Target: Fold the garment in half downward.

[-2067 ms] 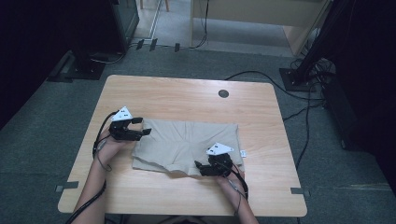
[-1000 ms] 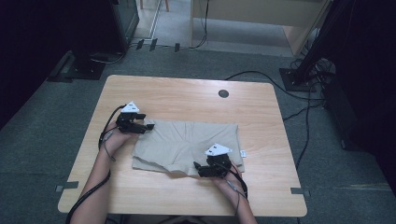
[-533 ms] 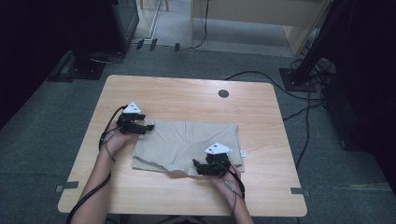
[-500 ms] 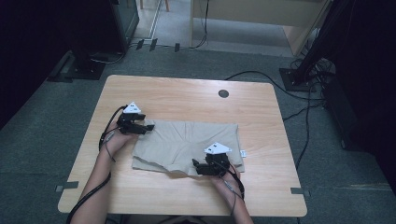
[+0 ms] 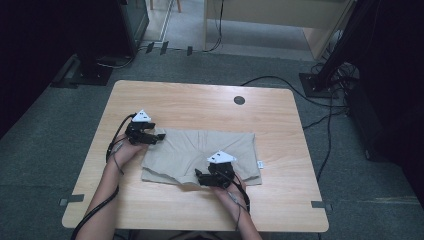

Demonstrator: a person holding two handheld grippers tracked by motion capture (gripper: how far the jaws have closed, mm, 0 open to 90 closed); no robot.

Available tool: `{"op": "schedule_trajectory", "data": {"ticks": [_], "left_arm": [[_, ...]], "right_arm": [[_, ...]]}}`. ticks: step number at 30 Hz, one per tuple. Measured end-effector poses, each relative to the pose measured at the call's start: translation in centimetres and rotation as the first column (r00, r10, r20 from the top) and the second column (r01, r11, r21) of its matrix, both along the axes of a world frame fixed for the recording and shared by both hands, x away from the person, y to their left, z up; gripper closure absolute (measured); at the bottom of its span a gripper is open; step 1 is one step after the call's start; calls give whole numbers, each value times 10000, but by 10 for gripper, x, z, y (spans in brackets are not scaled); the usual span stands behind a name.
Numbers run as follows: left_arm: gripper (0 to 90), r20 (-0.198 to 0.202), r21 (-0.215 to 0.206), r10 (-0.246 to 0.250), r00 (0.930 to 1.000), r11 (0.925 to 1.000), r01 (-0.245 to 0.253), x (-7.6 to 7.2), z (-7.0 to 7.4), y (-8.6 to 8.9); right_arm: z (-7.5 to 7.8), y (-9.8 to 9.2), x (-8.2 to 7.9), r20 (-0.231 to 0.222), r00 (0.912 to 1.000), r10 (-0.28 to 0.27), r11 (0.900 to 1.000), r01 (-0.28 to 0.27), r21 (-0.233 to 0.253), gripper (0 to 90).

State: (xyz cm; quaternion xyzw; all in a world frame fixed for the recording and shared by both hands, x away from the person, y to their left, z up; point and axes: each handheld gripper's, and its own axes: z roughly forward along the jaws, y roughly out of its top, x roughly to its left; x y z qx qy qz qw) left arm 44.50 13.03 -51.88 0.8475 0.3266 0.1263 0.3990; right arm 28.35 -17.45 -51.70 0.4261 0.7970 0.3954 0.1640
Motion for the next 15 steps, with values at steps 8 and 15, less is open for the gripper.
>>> {"op": "schedule_trajectory", "data": {"ticks": [8, 15], "left_arm": [[285, -10, -18, 69, 10000, 10000, -69, -1, 0, 0], [284, -41, -65, 90, 10000, 9999, -90, -1, 0, 0]], "right_arm": [[-5, 5, -1, 65, 9999, 104, 9986, -101, -521, 231], [1, 6, -4, 328, 9994, -87, 9993, 99, -354, 266]]}}
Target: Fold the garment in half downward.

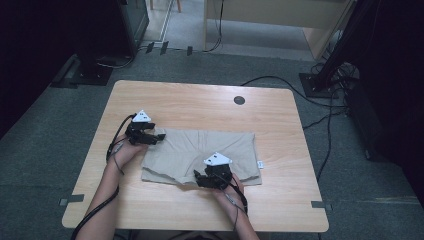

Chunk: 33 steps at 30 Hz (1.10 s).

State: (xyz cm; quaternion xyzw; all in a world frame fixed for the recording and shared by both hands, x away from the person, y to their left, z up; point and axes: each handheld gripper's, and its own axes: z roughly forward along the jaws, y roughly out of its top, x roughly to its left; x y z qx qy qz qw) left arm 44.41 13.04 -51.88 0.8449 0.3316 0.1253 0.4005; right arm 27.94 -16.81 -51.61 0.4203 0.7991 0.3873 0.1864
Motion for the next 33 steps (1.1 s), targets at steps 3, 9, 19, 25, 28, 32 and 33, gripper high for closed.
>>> {"op": "schedule_trajectory", "data": {"ticks": [3, 9, 19, 25, 28, 32, 33], "left_arm": [[284, -41, -45, -17, 10000, 10000, 17, 0, 0, 1], [285, -187, -249, -48, 9998, 9997, 44, 1, 0, 3], [284, -187, -253, -39, 9998, 9997, 35, 0, 0, 4], [284, -70, -81, -148, 9999, 9999, 147, -2, 0, 3], [285, -19, -3, -147, 9999, 9999, 147, -3, 0, 1], [285, -24, -10, -177, 9998, 9998, 177, -3, 0, 1], [286, -31, -27, -199, 9998, 9998, 199, -3, 0, 2]], "right_arm": [[5, 5, 1, 105, 9999, 55, 9999, -56, 106, 264], [7, 20, 5, 29, 9996, 289, 9995, -289, 140, 255], [-5, 30, 2, -132, 9994, 308, 9992, -311, -245, 256], [-5, 31, -3, 79, 9998, 162, 9991, -159, -401, 261], [-2, 30, -4, 161, 9999, -49, 10000, 50, -61, 261], [2, 30, -4, 195, 9997, -132, 9996, 127, 250, 261], [3, 30, -4, 215, 9996, -185, 9992, 177, 348, 261]]}}
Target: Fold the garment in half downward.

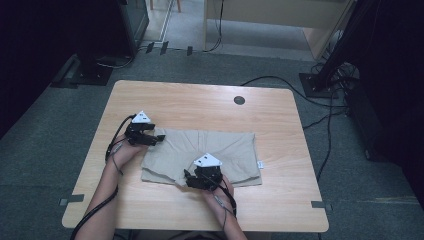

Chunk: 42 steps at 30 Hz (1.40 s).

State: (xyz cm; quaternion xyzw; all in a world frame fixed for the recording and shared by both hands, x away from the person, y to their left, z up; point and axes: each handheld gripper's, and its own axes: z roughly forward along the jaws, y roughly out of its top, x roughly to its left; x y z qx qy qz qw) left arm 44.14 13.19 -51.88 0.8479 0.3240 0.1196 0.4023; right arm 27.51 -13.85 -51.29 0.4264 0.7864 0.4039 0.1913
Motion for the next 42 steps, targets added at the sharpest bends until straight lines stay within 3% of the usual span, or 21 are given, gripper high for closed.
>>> {"op": "schedule_trajectory", "data": {"ticks": [14, 25, 31, 42], "left_arm": [[286, 11, 17, -132, 9999, 9999, 132, -2, 0, 1], [286, 81, 129, -146, 9999, 9998, 145, -3, 0, 1], [286, 80, 117, -129, 9999, 9999, 128, -3, 0, 1], [286, 51, 84, -143, 9999, 9999, 143, -3, 0, 1]], "right_arm": [[11, 25, -3, 72, 9990, -451, 9962, 444, 749, 279], [12, 59, -9, 607, 9966, -553, 9985, 552, 34, 279], [5, 73, -15, 579, 9972, -476, 9986, 487, -183, 279], [3, 91, -21, 413, 9991, -97, 9998, 90, 185, 285]]}}
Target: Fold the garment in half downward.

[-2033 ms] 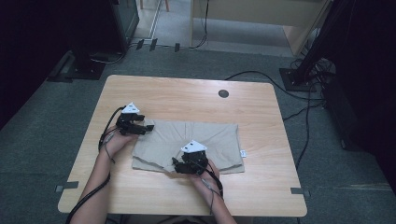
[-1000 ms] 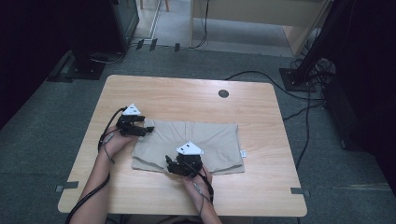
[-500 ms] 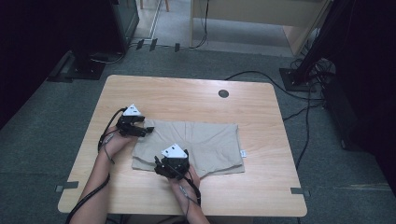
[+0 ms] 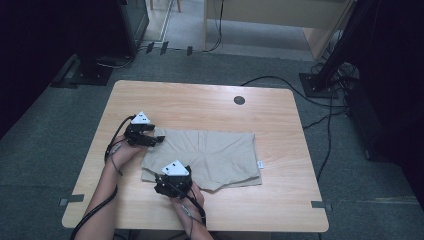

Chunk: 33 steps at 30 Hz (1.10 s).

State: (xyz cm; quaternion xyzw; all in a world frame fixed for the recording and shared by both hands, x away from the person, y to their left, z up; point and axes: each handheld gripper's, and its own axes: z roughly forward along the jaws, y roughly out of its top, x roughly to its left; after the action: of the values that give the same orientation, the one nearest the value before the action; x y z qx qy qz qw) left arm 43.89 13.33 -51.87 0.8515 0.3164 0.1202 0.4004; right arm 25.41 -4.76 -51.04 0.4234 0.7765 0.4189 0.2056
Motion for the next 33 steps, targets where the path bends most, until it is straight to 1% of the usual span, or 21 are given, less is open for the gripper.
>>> {"op": "schedule_trajectory", "data": {"ticks": [1, 3, 9, 13, 15, 21, 24, 33], "left_arm": [[286, 1, 1, 1, 10000, 10000, -1, 0, 0, 0], [286, -12, -16, 5, 10000, 10000, -5, 0, 0, 0], [286, 1, -4, -25, 10000, 10000, 25, 0, 0, 0], [286, -5, -17, -26, 10000, 10000, 26, 0, 0, 0], [286, -11, -12, -41, 10000, 10000, 41, 0, 0, 0], [286, 0, 1, -40, 10000, 10000, 40, 0, 0, 0], [286, -5, -9, -42, 10000, 10000, 42, 0, 0, 0], [286, -33, -40, -42, 10000, 10000, 42, 0, 0, 1]], "right_arm": [[0, 1, 0, -39, 10000, 43, 10000, -43, 29, 300], [0, 4, 0, -71, 9998, 160, 9999, -160, 12, 301], [-3, 14, -1, -68, 9987, 495, 9985, -497, -215, 319], [-4, 16, 1, -112, 9983, 575, 9981, -578, -203, 320], [-4, 15, 1, -210, 9979, 617, 9980, -619, -97, 321], [-5, 19, 2, -268, 9969, 737, 9969, -744, -267, 325], [-7, 21, 4, -295, 9968, 743, 9959, -757, -487, 328], [-10, 27, 4, -399, 9951, 903, 9925, -933, -785, 329]]}}
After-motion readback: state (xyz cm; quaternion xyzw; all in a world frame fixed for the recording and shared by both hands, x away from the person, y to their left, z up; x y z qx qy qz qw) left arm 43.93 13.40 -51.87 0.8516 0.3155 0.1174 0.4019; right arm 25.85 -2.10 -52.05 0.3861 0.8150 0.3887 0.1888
